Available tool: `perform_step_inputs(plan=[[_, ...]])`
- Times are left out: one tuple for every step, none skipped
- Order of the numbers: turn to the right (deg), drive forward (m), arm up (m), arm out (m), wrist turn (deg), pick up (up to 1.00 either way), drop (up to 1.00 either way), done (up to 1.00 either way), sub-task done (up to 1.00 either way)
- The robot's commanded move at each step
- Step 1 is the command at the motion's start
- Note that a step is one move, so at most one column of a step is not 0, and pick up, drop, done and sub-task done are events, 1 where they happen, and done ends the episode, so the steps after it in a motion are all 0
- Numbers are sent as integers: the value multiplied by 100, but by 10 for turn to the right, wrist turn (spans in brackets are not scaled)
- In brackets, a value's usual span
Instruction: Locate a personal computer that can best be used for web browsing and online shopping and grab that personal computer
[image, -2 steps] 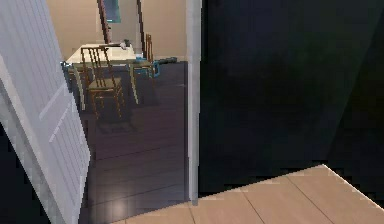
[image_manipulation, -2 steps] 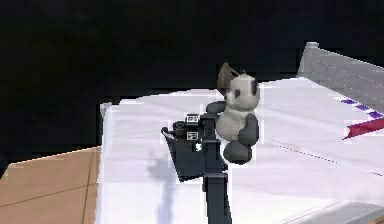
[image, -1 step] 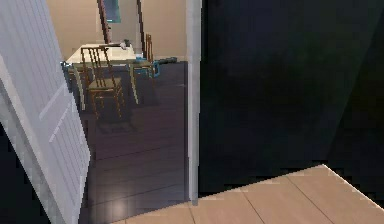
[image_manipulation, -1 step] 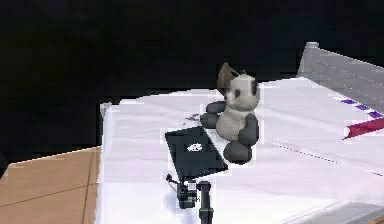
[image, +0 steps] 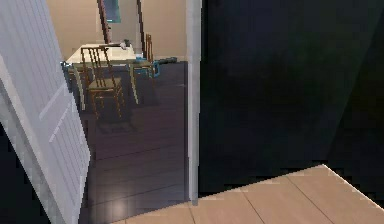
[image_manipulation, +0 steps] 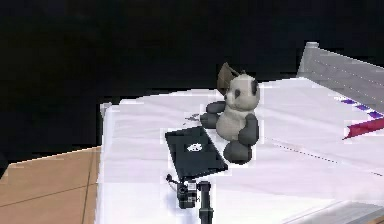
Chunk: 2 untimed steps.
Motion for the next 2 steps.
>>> perform_step_inputs(plan=[[0, 0, 10, 0, 0, 0, 0, 0, 0], [0, 0, 0, 0, 0, 0, 0, 100, 0]])
